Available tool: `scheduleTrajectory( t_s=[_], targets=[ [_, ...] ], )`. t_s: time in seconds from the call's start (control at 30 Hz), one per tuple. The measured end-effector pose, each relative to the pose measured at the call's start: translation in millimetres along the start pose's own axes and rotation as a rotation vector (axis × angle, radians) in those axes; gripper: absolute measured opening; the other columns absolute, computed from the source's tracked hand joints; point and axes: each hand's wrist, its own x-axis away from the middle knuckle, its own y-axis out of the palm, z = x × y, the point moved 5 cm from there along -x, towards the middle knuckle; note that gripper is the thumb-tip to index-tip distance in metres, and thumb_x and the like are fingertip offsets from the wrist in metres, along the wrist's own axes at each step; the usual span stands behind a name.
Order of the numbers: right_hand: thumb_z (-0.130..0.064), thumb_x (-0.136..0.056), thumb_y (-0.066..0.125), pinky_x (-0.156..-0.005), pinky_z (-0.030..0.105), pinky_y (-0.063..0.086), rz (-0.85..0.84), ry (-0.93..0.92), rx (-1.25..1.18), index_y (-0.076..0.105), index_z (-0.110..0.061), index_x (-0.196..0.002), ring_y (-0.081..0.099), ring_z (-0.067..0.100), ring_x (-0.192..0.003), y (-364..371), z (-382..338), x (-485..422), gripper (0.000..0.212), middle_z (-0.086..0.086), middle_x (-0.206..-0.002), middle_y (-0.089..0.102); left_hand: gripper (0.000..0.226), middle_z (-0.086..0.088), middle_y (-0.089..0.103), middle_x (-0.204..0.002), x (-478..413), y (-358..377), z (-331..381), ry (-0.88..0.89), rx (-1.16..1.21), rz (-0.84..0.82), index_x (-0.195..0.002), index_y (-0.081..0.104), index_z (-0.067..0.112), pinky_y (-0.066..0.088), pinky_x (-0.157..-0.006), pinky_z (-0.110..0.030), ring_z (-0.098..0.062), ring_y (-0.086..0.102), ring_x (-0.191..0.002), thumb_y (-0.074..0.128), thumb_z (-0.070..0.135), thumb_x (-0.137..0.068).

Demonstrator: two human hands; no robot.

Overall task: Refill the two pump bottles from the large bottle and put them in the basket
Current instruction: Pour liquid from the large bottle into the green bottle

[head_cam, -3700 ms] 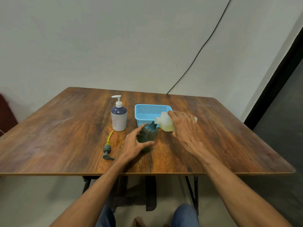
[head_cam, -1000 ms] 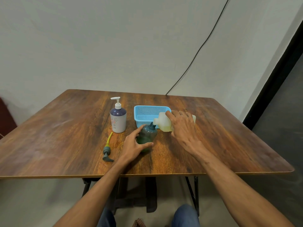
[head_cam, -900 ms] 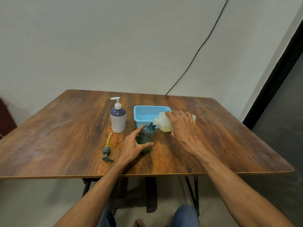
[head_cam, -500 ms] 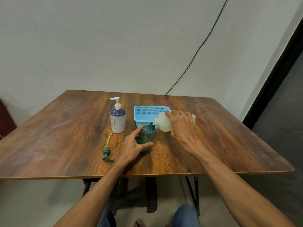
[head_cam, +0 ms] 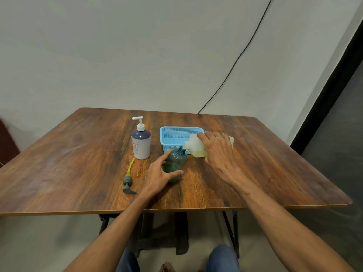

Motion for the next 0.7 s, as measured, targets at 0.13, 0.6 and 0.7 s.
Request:
scheduleTrajectory(
  t_s=[0.13,0.6,0.7],
  targets=[
    [-0.009,-0.063,0.083,-0.095,0.052,0.042,0.001,-0.002,-0.001,0.056,-0.019,-0.129,0.061,0.036,-0.106,0.1,-0.1,-0.6,0.072,0.012,-0.125,0.065,0.089,0.0,0.053,-0.146,0.0,-0.1,1.2,0.0,0.001,0.002,-0.153,0.039,0.023,0.04,-0.102,-0.02,-0.005,0.048,-0.124,0.086,0.028,-0.077],
    [-0.011,-0.066,0.083,-0.098,0.052,0.041,-0.006,-0.003,0.006,0.053,-0.02,-0.131,0.059,0.035,-0.111,1.3,-0.4,-0.5,0.073,0.011,-0.128,0.064,0.091,-0.003,0.049,-0.151,0.1,-0.7,-0.3,-0.009,-0.017,0.01,-0.154,0.037,0.025,0.038,-0.103,-0.022,-0.007,0.043,-0.127,0.086,0.03,-0.078],
    [-0.009,-0.065,0.083,-0.098,0.053,0.041,-0.006,0.0,0.0,0.054,-0.019,-0.132,0.06,0.036,-0.11,0.7,-0.4,0.2,0.073,0.012,-0.128,0.064,0.091,-0.003,0.048,-0.152,0.4,-0.3,-0.6,-0.015,-0.021,0.008,-0.154,0.035,0.026,0.038,-0.105,-0.024,-0.007,0.043,-0.128,0.085,0.031,-0.078]
  ],
)
